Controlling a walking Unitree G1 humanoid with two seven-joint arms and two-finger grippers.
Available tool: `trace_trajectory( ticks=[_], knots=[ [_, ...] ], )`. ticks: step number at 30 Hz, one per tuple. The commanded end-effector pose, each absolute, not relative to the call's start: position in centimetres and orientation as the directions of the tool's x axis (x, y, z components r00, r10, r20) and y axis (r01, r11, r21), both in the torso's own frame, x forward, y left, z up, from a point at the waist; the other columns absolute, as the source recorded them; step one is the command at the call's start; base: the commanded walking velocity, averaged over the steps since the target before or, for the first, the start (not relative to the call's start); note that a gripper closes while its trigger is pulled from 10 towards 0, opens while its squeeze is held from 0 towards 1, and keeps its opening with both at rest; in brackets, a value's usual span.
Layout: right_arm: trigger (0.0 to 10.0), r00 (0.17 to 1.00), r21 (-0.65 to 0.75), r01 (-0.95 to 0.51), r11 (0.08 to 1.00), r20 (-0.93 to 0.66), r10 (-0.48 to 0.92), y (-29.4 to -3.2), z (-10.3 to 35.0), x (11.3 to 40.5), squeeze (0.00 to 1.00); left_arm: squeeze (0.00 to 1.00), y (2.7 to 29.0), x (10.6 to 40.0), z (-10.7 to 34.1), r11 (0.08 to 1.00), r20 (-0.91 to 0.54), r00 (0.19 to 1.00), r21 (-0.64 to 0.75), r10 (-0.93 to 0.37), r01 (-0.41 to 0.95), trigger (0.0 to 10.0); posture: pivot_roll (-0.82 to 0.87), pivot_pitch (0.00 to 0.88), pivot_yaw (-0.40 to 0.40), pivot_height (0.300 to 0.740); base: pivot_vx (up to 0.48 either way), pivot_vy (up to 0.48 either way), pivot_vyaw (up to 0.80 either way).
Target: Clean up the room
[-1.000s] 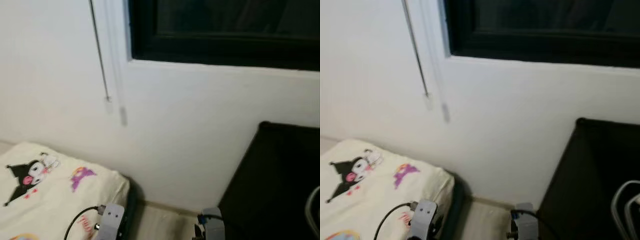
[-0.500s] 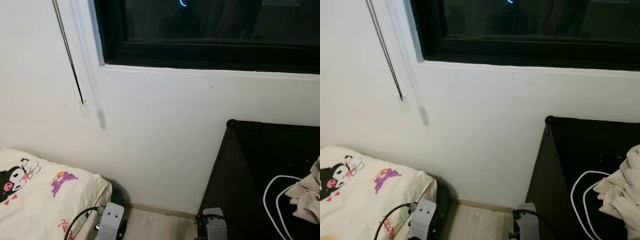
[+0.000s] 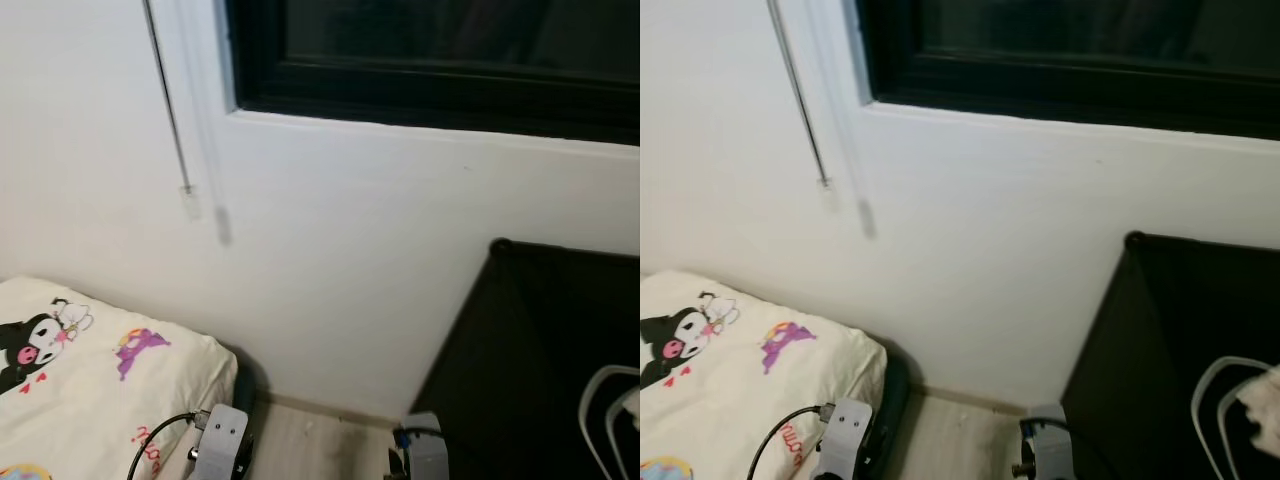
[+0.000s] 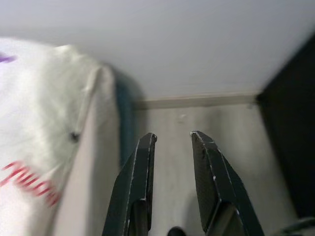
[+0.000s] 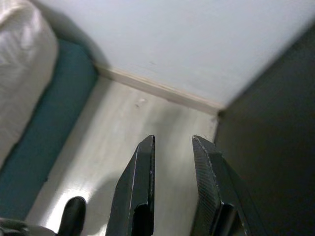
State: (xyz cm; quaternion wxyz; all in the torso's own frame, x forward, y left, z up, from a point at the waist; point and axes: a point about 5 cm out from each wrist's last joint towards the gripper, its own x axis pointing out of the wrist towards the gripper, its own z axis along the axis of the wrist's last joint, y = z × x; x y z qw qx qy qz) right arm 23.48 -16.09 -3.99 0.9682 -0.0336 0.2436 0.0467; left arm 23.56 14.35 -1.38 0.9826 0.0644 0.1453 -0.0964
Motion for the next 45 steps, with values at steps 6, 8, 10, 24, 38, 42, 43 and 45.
trace_trajectory(
  ticks=[6,8,10,24,38,42,43,45],
  knots=[
    [10.0,0.860,-0.039,-0.128,0.991,-0.502,0.091,-15.61,-4.52,22.89,0.00,0.00,14.56,22.86,-2.04,0.971,-0.333,0.927,0.106,-0.171,0.217,10.0,0.03,0.117,-0.033,0.740,0.000,0.000,0.80],
    [10.0,0.860,-0.039,-0.126,0.991,-0.502,0.090,-15.62,-4.51,22.90,0.00,0.00,14.50,22.88,-2.00,0.970,-0.331,0.927,0.106,-0.173,0.219,10.0,0.03,0.115,-0.032,0.740,0.000,0.000,0.80],
    [10.0,0.861,-0.039,-0.125,0.991,-0.501,0.089,-15.63,-4.51,22.88,0.00,0.00,14.47,22.89,-1.99,0.970,-0.331,0.928,0.106,-0.174,0.220,10.0,0.03,0.115,-0.032,0.740,0.000,0.000,0.80],
    [10.0,0.859,-0.024,-0.093,0.995,-0.507,0.068,-15.96,-4.72,22.53,0.00,0.00,14.22,22.91,-2.03,0.966,-0.334,0.923,0.102,-0.194,0.239,10.0,0.02,0.103,-0.029,0.740,0.000,0.000,0.57],
    [10.0,0.854,-0.023,-0.081,0.996,-0.517,0.057,-16.13,-4.89,22.38,0.00,0.00,14.10,23.00,-1.95,0.959,-0.330,0.921,0.120,-0.206,0.257,10.0,0.02,0.104,-0.025,0.740,0.000,-0.025,0.00],
    [10.0,0.855,-0.022,-0.081,0.996,-0.515,0.058,-16.05,-4.84,22.44,0.00,0.00,14.15,23.05,-1.92,0.959,-0.329,0.922,0.122,-0.204,0.256,10.0,0.02,0.105,-0.025,0.740,0.000,-0.448,0.00],
    [10.0,0.856,-0.022,-0.080,0.997,-0.514,0.058,-16.05,-4.82,22.44,0.00,0.00,14.16,23.05,-1.92,0.959,-0.329,0.922,0.122,-0.203,0.255,10.0,0.02,0.105,-0.025,0.740,0.000,-0.480,0.00],
    [10.0,0.856,-0.022,-0.080,0.997,-0.514,0.057,-16.05,-4.82,22.45,0.00,0.00,14.17,23.05,-1.92,0.960,-0.329,0.923,0.122,-0.202,0.254,10.0,0.02,0.107,-0.026,0.740,0.000,-0.480,0.00]
  ],
)
